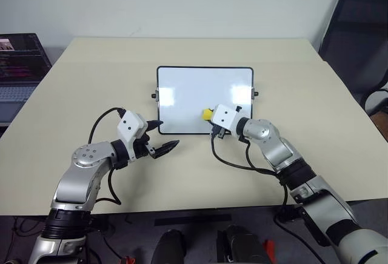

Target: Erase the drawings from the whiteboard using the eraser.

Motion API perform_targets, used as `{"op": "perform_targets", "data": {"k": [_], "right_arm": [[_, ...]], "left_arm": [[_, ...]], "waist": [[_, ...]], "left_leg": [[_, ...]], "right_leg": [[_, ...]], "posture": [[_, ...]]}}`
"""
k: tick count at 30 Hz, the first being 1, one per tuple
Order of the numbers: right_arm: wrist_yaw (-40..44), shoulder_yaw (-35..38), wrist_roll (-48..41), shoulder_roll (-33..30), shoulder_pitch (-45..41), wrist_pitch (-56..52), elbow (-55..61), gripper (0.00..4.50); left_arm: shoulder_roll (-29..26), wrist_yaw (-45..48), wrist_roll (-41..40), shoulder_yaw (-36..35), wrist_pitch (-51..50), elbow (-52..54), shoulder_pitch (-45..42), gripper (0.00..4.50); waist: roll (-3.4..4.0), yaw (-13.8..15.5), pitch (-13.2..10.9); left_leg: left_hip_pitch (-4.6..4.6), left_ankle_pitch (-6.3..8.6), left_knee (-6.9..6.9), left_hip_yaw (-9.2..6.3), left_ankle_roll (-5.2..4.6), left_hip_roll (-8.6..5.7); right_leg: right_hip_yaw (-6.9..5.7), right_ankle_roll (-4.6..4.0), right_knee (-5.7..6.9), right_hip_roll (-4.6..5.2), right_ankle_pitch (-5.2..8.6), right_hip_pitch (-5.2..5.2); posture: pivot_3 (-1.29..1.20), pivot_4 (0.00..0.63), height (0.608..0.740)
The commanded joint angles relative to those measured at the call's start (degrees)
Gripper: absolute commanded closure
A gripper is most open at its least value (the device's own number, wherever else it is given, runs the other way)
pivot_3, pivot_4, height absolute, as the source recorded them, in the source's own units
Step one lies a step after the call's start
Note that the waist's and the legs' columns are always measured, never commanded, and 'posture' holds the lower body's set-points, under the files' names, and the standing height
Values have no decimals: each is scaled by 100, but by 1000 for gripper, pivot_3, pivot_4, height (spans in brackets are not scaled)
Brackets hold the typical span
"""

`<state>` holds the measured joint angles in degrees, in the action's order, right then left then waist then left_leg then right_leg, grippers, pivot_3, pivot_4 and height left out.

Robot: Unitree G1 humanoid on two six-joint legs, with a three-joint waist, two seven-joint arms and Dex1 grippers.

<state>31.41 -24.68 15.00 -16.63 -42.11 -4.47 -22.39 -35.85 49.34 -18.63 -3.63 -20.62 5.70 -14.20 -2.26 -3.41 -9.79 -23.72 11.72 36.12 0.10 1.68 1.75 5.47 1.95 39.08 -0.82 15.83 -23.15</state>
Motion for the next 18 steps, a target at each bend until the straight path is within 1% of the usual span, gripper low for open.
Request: {"op": "perform_targets", "data": {"k": [1,3,7,10,13,16,18], "right_arm": [[-1,-71,266,-96,79,-35,-125,3488],[-173,92,213,-35,9,127,-50,3488],[-447,735,-303,202,-286,521,256,3488],[-874,963,-178,194,-568,635,-101,3488],[-1151,968,25,120,-799,747,-686,3488],[-1009,802,205,49,-880,725,-1138,3488],[-711,685,238,3,-747,668,-1129,3489]], "left_arm": [[-18,-9,19,-20,136,75,-45,0],[-17,-10,12,-23,129,93,-42,0],[-17,-13,-4,-27,104,133,-28,0],[-11,-21,-18,-15,64,181,-27,0],[0,-34,-30,1,24,228,-34,0],[-4,-50,-37,18,-17,264,-54,0],[-16,-67,-53,16,-57,300,-68,0]], "waist": [[0,1,0],[0,2,0],[2,2,-3],[3,2,-5],[2,3,-4],[2,3,-4],[3,2,-4]], "left_leg": [[1,-2,0,0,-2,0],[1,-6,0,1,-6,-1],[-6,-7,0,0,-7,0],[-14,-6,-5,-4,-6,-2],[-16,-2,-9,-4,-3,-3],[-16,0,-14,1,0,-3],[-17,1,-14,2,0,-4]], "right_leg": [[0,2,1,0,0,1],[-3,12,1,0,3,2],[0,5,0,0,-3,-6],[0,-5,-2,1,-9,-12],[-3,-6,-6,3,-9,-13],[-5,-8,-10,3,-8,-12],[-2,-9,-8,3,-8,-14]], "posture": [[0,150,740],[0,150,740],[0,150,740],[0,150,740],[0,150,740],[0,150,740],[0,150,740]]}}
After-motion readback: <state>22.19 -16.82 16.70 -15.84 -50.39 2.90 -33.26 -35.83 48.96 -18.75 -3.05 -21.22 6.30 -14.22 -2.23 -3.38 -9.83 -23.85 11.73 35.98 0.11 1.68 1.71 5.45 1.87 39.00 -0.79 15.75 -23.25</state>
